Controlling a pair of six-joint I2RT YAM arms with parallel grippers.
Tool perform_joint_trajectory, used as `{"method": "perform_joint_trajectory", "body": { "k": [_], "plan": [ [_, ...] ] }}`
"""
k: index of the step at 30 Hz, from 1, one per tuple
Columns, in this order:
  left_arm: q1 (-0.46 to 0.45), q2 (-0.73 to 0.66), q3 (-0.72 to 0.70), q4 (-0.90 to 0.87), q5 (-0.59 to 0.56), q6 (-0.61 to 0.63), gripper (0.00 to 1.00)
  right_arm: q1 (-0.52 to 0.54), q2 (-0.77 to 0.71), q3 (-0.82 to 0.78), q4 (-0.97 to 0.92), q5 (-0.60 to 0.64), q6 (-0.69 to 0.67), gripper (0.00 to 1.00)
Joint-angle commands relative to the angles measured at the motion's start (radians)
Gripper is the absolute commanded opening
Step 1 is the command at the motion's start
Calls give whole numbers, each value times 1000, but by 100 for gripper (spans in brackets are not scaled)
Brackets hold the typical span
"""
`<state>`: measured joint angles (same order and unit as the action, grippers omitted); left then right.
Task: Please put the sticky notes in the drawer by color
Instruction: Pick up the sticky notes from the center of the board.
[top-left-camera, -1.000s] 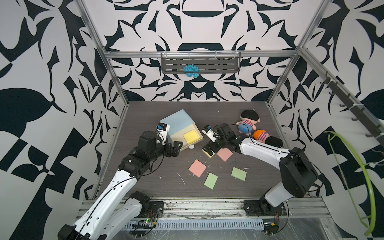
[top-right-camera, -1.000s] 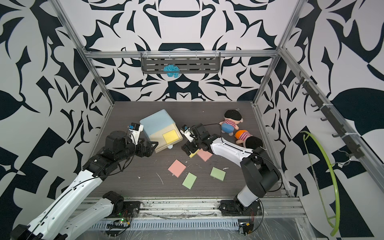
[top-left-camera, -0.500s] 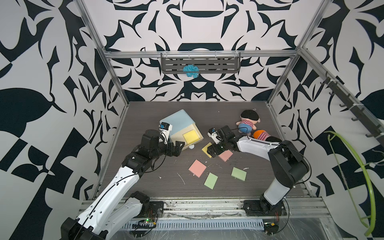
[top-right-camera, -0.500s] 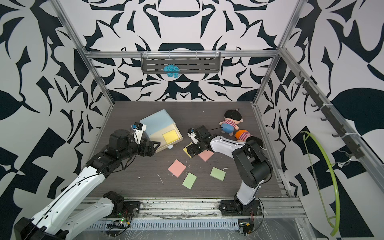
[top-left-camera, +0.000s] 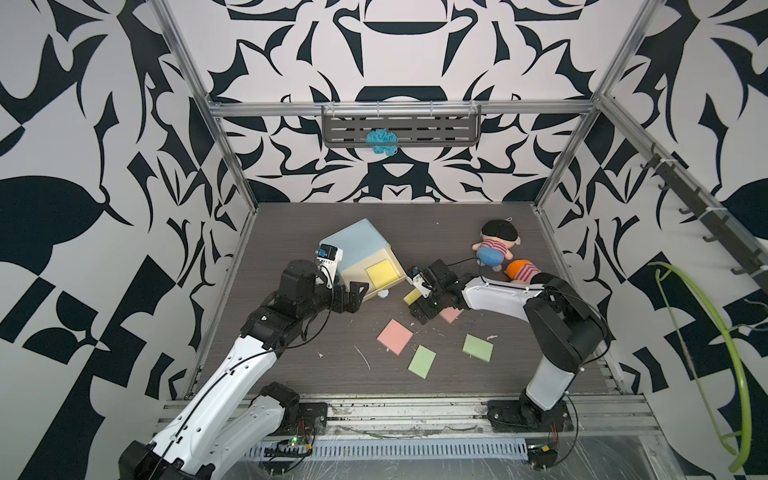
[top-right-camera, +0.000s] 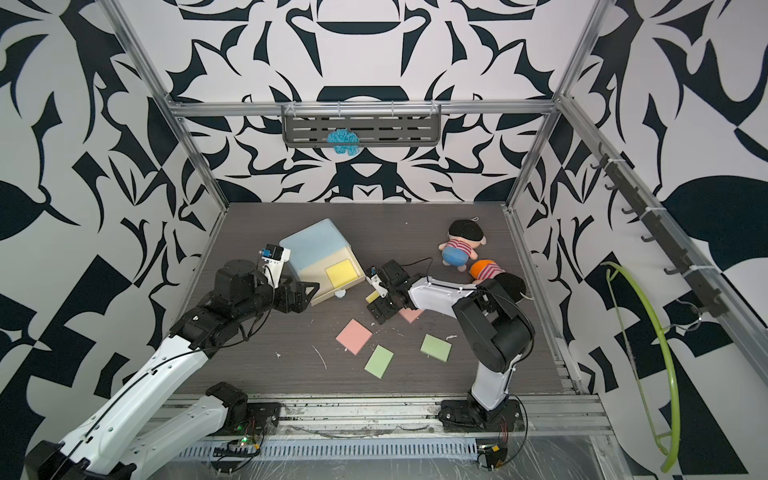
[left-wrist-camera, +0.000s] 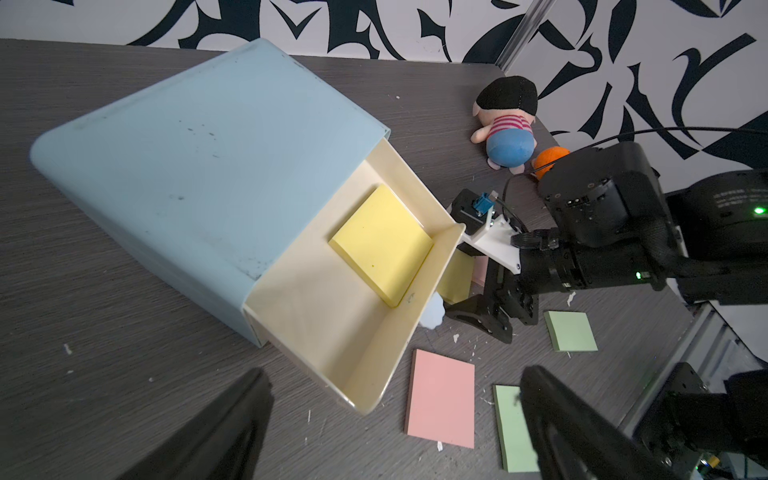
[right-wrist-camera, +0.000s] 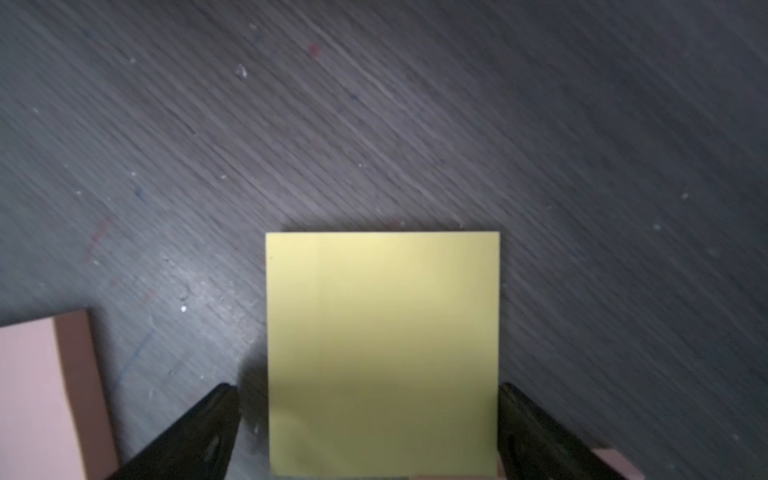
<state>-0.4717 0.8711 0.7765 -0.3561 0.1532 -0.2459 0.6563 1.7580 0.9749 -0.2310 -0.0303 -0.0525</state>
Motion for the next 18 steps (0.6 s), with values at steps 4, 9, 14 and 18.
{"method": "perform_joint_trajectory", "body": {
  "k": [4,9,14,18],
  "plan": [
    [-4,-24,-14,2,-6,8,99,11,4,45,-4,99,-3,99],
    [-4,-29,-20,0,-8,7,99,11,45,80,-22,95,-15,99],
    [-4,-37,-22,-4,-12,5,99,11,62,90,-27,88,-10,92],
    [-4,-37,-21,-8,-15,7,99,11,54,77,-20,72,-1,86]
  ]
}}
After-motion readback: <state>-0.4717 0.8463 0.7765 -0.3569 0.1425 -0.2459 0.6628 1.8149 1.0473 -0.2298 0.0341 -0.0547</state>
